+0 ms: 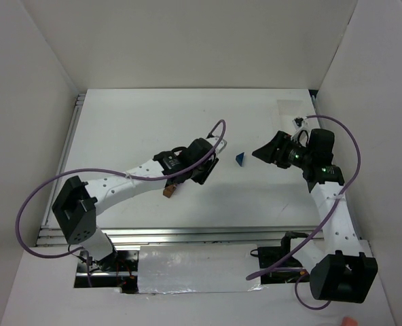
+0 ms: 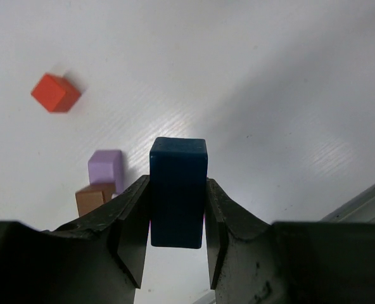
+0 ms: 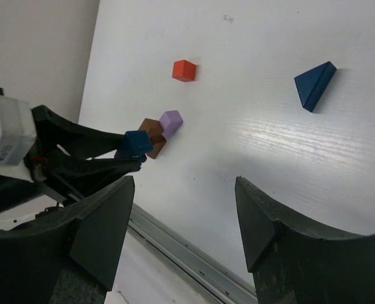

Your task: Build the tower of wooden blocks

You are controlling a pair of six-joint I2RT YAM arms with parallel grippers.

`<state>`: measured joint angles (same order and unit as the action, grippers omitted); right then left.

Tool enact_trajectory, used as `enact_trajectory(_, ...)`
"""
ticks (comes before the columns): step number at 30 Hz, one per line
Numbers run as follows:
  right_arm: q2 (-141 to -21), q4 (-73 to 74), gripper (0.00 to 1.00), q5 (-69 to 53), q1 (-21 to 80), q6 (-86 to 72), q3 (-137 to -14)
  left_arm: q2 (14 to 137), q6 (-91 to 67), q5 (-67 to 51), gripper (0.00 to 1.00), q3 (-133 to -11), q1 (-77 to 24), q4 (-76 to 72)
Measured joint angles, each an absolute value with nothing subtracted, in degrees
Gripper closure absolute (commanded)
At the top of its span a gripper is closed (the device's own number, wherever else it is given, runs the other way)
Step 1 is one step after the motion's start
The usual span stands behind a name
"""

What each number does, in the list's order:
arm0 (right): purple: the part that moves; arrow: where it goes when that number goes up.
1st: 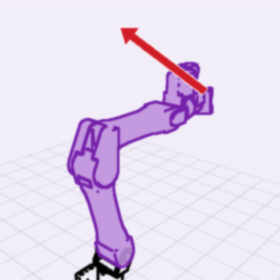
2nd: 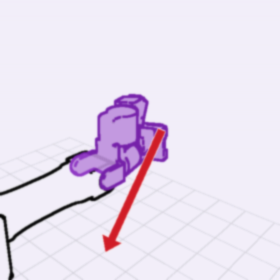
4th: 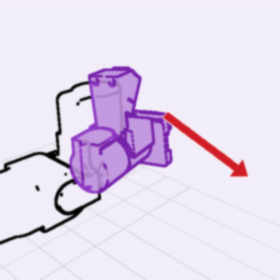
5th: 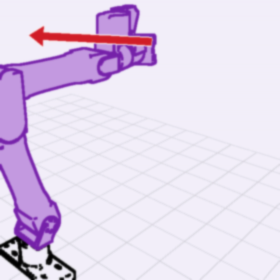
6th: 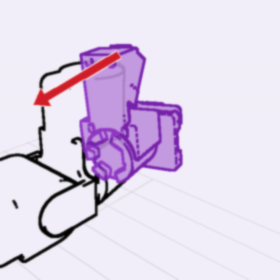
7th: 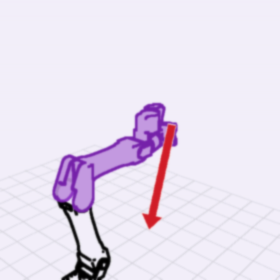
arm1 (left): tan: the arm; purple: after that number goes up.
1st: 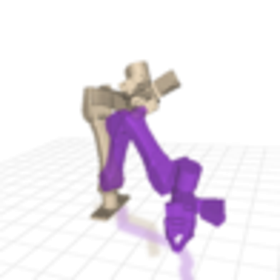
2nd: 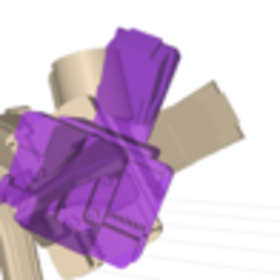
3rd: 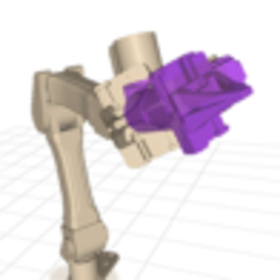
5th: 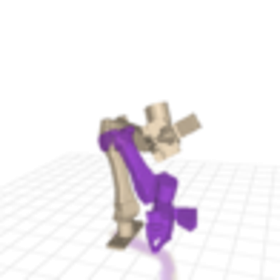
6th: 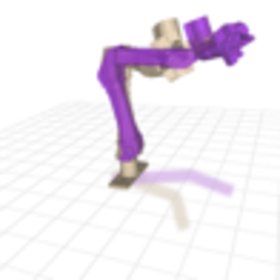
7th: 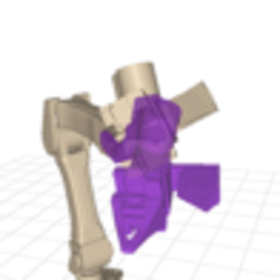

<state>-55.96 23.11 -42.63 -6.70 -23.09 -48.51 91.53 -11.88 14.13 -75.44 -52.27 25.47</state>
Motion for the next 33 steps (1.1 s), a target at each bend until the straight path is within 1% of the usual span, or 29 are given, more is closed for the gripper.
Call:
enact_trajectory(2,-56.1,23.2,0.27,-41.9,-6.7,-23.1,-48.4,92.4,-14.2,16.3,0.89,-74.5,-52.4,27.0)
enact_trajectory(6,-56.7,23.1,0.27,-40.9,-6.7,-23.0,-48.3,93.1,-17.9,20.8,0.89,-73.7,-52.5,29.2)
enact_trajectory(10,-57.0,23.2,0.27,-40.1,-6.7,-22.9,-48.3,93.4,-19.9,24.0,0.89,-71.9,-52.6,28.2)
enact_trajectory(16,-57.7,23.1,0.26,-39.0,-6.7,-22.9,-48.2,95.4,-21.3,25.2,0.89,-67.2,-52.7,25.5)
enact_trajectory(23,-58.6,23.2,0.26,-38.2,-6.7,-22.5,-48.2,99.2,-21.7,26.3,0.88,-65.8,-52.8,24.1)
enact_trajectory(27,-58.8,23.2,0.26,-38.1,-6.7,-22.2,-48.2,99.5,-21.9,26.8,0.83,-64.8,-52.8,22.7)
enact_trajectory(33,-59.4,23.2,0.26,-38.1,-6.7,-21.8,-48.1,99.5,-22.7,27.6,0.82,-63.4,-52.8,21.6)
